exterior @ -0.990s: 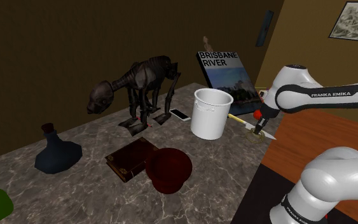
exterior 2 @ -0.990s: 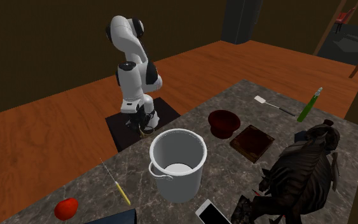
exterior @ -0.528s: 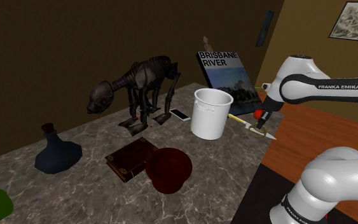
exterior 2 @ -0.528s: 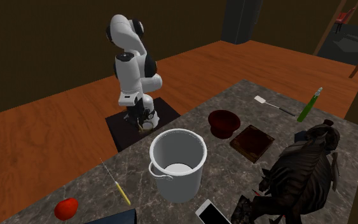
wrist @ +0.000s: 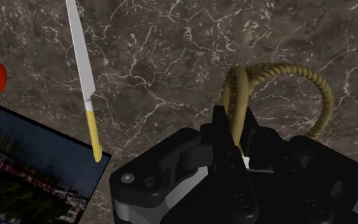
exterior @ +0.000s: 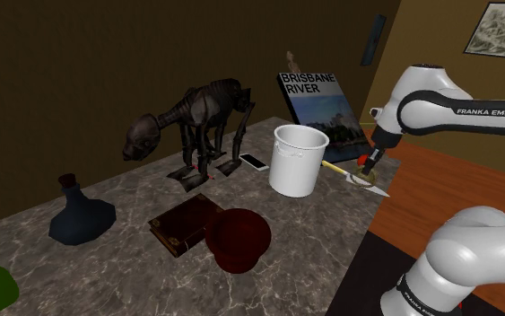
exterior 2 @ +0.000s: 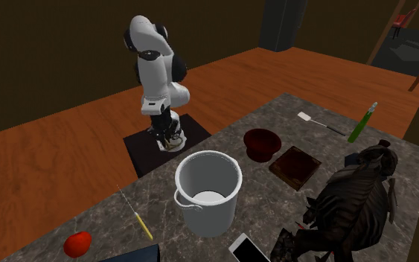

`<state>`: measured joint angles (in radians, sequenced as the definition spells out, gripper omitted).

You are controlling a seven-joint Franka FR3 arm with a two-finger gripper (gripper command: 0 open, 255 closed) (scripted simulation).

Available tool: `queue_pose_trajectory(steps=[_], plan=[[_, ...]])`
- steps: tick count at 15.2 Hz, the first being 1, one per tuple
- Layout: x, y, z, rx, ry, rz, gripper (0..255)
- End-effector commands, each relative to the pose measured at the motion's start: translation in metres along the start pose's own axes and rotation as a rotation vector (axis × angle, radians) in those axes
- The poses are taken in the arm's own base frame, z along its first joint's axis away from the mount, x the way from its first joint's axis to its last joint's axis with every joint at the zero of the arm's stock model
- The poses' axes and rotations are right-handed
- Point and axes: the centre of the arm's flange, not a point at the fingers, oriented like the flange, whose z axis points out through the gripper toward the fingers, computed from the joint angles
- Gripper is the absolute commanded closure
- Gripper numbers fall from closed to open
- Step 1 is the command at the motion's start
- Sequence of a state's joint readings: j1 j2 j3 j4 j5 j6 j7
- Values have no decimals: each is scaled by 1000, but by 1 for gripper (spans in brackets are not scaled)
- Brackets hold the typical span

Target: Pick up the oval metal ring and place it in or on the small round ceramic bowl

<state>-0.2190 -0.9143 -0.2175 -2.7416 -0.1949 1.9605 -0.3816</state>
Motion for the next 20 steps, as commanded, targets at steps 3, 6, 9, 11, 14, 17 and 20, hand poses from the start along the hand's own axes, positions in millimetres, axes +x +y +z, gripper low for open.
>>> queue_pose_trajectory(steps=[3, 6, 9, 11, 14, 17, 20], plan=[[22, -44, -2, 1, 0, 1, 255], [40, -80, -3, 1, 0, 1, 255], [57, -116, -5, 1, 0, 1, 255], [69, -139, -6, 1, 0, 1, 255], [86, -175, -8, 1, 0, 1, 255], [103, -210, -9, 1, 0, 1, 255], [121, -246, -11, 1, 0, 1, 255]])
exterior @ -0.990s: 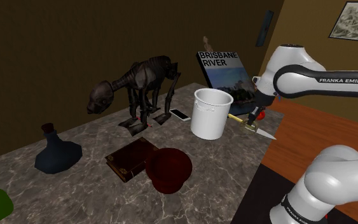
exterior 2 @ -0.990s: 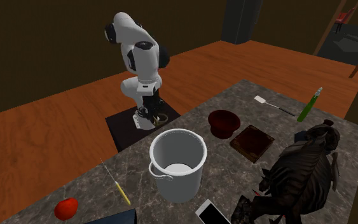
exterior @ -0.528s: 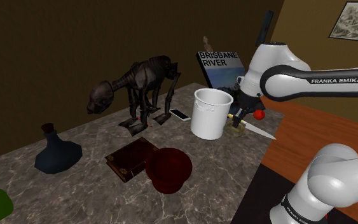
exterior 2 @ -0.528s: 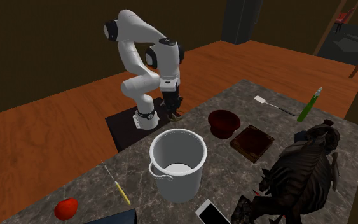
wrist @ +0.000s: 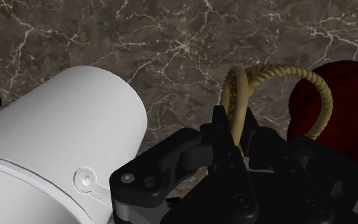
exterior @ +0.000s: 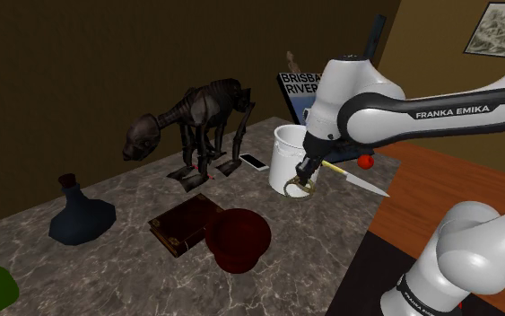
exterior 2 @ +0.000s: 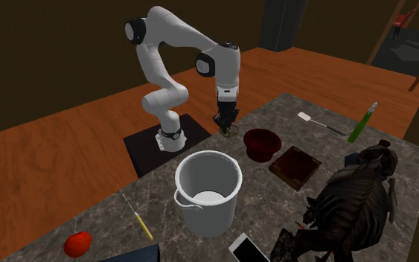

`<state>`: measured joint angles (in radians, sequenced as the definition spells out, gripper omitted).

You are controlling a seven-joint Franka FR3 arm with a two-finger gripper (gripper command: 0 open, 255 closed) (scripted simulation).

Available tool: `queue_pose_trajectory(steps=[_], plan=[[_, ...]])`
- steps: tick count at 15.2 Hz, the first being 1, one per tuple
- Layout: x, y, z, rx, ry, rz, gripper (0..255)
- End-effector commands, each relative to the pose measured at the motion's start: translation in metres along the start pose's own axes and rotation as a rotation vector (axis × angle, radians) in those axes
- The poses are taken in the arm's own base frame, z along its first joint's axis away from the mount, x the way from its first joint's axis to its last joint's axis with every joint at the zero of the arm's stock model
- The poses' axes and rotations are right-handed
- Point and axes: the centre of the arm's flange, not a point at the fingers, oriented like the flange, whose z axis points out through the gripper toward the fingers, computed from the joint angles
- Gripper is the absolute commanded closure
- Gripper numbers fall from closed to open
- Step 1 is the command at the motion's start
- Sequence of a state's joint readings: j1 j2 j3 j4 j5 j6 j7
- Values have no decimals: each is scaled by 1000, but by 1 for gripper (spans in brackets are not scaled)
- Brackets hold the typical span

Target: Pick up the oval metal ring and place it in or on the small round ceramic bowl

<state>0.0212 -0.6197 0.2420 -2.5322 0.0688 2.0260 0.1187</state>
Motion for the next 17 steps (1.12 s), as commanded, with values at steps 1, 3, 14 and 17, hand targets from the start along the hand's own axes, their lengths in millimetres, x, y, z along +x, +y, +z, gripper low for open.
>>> queue_pose_trajectory(steps=[1, 3, 14, 17], plan=[[10, -24, 1, 1, 0, 1, 255], [22, -47, 0, 1, 0, 1, 255], [78, -165, 0, 1, 0, 1, 255], [76, -166, 15, 1, 0, 1, 255]])
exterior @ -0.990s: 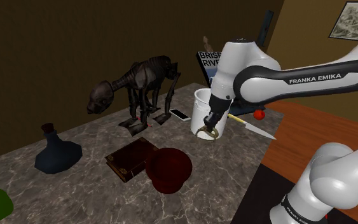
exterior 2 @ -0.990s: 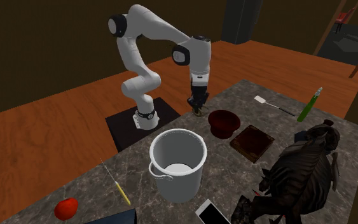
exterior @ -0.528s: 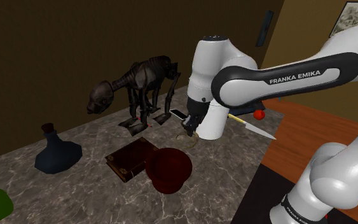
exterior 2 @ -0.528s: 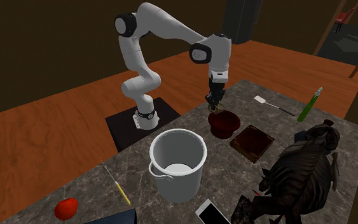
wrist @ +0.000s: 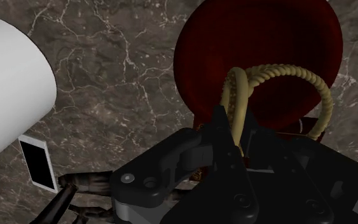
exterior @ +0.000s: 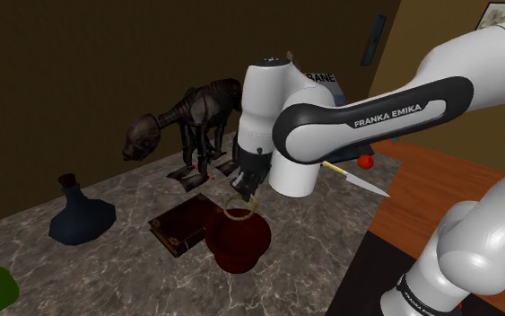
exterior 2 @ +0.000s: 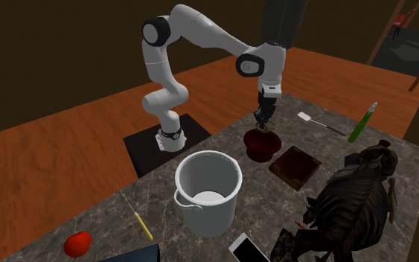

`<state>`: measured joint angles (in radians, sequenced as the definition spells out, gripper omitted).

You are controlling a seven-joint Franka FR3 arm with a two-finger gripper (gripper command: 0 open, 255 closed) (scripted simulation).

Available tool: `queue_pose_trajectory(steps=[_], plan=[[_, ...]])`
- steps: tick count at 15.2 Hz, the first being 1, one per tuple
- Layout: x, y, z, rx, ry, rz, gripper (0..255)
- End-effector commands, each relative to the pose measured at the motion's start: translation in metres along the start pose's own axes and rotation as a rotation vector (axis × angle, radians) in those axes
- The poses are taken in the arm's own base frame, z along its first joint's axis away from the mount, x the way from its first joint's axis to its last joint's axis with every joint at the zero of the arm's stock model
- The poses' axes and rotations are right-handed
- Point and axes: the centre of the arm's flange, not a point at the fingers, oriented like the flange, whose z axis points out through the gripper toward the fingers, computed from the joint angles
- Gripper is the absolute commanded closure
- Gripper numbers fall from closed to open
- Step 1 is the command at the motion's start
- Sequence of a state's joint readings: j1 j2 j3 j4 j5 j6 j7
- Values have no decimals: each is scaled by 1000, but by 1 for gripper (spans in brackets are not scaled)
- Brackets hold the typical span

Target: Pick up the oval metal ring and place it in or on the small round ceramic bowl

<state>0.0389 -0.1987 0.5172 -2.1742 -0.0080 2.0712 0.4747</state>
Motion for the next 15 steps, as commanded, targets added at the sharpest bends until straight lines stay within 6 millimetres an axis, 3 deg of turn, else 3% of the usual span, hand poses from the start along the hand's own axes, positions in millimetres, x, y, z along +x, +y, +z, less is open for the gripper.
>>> queue_pose_trajectory(steps=[1, 12, 15], plan=[[-1, -3, 11, 0, 0, 0, 255], [-7, -6, 70, 0, 0, 0, 255], [-7, -6, 70, 0, 0, 0, 255]])
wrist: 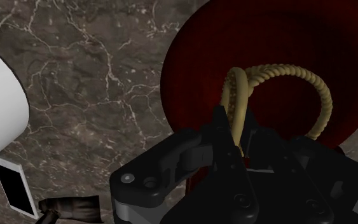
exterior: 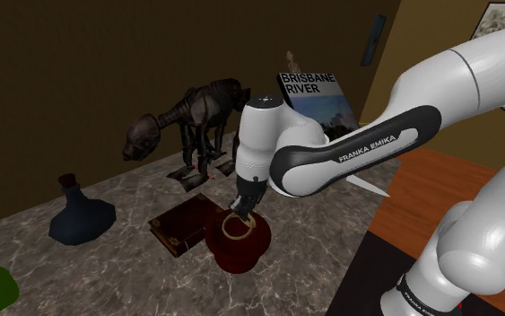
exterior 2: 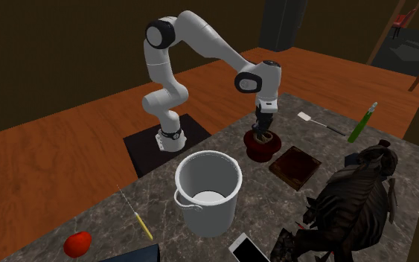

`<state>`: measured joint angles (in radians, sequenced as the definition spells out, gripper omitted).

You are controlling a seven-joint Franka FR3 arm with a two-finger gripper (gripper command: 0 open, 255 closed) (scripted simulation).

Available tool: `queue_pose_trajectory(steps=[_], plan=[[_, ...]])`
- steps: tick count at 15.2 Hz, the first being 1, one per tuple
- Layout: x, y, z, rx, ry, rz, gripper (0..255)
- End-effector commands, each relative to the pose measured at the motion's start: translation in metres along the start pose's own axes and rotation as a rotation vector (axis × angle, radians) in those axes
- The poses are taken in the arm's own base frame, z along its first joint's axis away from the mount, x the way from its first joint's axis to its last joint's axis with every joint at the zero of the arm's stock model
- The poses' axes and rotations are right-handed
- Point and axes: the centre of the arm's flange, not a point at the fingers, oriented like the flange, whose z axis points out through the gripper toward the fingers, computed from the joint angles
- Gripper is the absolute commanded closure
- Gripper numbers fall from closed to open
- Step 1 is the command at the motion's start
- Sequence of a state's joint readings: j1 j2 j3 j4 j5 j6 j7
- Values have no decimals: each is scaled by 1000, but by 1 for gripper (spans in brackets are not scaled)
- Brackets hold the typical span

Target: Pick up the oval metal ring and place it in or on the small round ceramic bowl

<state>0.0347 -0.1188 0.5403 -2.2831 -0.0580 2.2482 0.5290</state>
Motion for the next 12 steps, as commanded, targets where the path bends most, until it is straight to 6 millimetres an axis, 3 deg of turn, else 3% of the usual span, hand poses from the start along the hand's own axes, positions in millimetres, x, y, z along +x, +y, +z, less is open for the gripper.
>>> queue_pose_trajectory(steps=[1, 4, 5, 10, 12], plan=[[0, 0, 1, 0, 0, 0, 255], [0, 0, 1, 0, 0, 0, 255], [0, 0, 1, 0, 0, 0, 0], [0, 0, 1, 0, 0, 0, 0], [0, 0, -26, 0, 0, 0, 0]])
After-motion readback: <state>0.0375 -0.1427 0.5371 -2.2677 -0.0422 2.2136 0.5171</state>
